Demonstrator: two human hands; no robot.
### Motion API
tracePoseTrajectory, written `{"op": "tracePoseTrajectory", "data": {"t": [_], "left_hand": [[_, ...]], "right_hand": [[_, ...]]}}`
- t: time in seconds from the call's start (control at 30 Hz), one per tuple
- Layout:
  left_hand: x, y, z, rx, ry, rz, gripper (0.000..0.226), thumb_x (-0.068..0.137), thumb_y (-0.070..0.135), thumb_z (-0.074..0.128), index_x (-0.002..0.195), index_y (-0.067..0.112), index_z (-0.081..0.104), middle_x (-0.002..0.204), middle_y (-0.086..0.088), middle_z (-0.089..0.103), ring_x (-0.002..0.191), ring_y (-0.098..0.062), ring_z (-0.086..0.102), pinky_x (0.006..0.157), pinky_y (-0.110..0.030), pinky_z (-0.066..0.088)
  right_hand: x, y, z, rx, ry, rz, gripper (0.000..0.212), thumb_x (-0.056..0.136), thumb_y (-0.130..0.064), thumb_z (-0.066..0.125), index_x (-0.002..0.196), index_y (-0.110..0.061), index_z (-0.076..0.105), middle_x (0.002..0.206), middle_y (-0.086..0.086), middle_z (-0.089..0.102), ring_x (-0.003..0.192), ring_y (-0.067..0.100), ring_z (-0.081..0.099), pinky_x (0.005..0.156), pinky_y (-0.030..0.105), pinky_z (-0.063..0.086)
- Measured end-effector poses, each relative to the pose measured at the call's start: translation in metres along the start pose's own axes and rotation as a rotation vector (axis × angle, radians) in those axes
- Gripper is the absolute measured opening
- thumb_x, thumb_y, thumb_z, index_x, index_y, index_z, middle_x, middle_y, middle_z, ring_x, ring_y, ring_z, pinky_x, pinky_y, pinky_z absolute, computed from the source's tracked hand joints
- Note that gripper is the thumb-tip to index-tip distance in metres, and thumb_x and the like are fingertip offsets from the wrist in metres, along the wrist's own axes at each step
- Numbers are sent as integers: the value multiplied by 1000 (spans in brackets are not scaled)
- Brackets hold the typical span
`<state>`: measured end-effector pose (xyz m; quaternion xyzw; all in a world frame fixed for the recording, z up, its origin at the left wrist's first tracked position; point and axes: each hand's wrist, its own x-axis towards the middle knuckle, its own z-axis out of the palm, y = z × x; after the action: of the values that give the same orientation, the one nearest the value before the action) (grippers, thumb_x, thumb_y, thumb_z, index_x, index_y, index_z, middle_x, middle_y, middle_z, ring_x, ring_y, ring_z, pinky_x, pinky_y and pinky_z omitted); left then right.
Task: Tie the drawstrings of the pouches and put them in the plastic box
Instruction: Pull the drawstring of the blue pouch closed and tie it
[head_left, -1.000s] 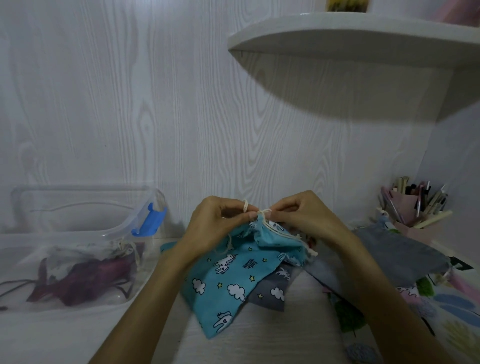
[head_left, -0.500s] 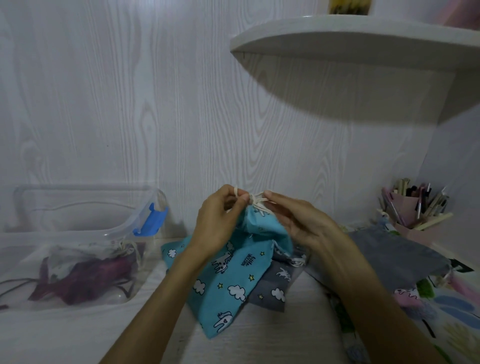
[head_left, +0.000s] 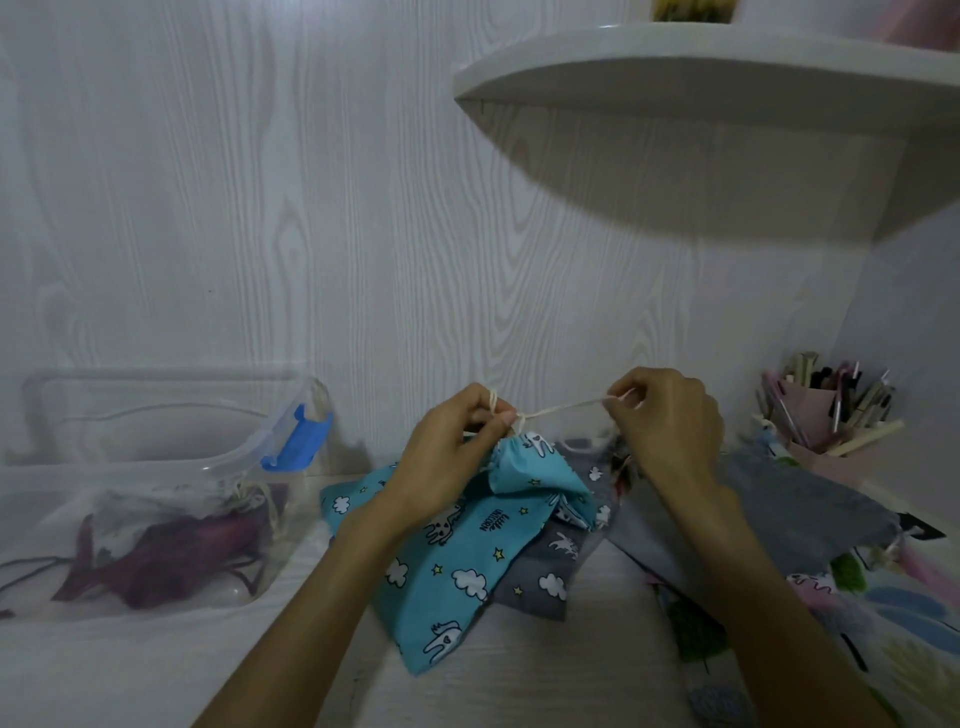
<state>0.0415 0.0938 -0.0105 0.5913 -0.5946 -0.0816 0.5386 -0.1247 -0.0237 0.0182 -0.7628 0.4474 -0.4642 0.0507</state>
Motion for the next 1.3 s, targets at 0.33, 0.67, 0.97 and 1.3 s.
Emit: {"op": "tracePoseTrajectory", "data": {"t": [0.33, 0.67, 0.97, 1.3], "left_hand": [[-1, 2, 4, 107, -48, 49, 11, 92, 27, 57, 93, 18, 62, 92, 10, 70, 89, -2, 65, 88, -34, 52], [-2, 5, -3, 63, 137, 44, 23, 85, 33, 66, 80, 13, 75, 81, 8, 72, 83, -7, 67, 82, -38, 54], [7, -1, -13, 137, -17, -174, 30, 95, 36, 49, 98, 20, 74, 101, 1, 74, 102, -11, 64, 98, -38, 47], [5, 33, -4, -515, 25, -144, 25, 98, 17, 45, 108, 6, 66, 106, -2, 72, 98, -8, 68, 88, -17, 52]], "right_hand": [[9, -20, -39, 224, -712, -75, 60, 83, -7, 67, 134, -30, 47, 131, -8, 44, 82, 13, 62, 75, 25, 54], [-2, -32, -29, 484, -788, -7, 9, 84, -12, 67, 90, -9, 73, 71, 1, 71, 53, 1, 64, 52, 9, 48], [6, -8, -30, 256, -958, 99, 7, 83, -12, 68, 83, -8, 74, 70, 7, 72, 59, 11, 64, 66, 23, 57], [-4, -26, -15, 180, -1004, 68, 20, 86, -4, 60, 72, -9, 72, 46, -7, 63, 39, 0, 56, 42, 11, 42]]}}
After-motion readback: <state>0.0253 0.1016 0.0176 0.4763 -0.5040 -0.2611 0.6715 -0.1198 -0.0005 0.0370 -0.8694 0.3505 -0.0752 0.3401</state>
